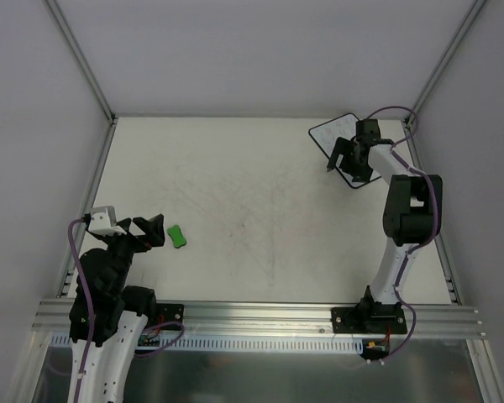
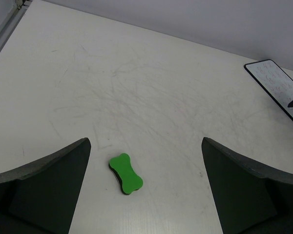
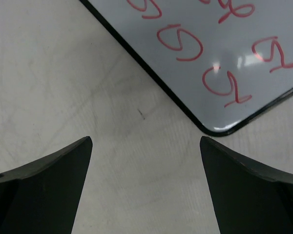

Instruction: Erase the whiteboard

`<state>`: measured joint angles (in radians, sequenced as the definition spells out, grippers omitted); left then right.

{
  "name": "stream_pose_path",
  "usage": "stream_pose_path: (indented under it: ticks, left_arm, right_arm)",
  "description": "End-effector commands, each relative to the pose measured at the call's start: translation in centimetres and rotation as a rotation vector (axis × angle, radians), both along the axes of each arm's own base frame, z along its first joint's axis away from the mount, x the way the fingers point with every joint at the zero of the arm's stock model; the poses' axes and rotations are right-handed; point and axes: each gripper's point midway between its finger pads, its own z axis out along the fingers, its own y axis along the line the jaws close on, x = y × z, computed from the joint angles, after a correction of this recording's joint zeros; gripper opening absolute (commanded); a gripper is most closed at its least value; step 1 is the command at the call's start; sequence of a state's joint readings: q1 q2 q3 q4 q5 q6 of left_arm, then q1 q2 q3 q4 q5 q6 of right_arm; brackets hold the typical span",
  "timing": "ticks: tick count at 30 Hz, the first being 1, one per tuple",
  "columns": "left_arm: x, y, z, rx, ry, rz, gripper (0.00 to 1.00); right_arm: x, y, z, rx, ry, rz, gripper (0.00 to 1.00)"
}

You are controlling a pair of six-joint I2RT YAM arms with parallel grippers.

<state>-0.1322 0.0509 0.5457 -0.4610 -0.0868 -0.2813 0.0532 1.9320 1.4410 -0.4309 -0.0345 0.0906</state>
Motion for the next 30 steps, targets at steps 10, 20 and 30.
stream_pose_path:
  ticks: [10,20,30]
  left_arm:
    - [0.0,-0.2,0.7,0.014,-0.034,-0.016,0.99]
    - [0.0,-0.1,0.6,0.014,-0.033,-0.013,0.99]
    - [0.0,-0.2,0.6,0.015,-0.03,-0.016,0.99]
  right_arm:
    - [4.2,-0.4,-2.5,0.081,0.017,-0.053,0.96]
    - [-0.3,2.2,-4.3,0.189,0.128,-0.046,0.86]
    - [-10.0,10.8,-4.4,0.125,0.217,0.176,0.83]
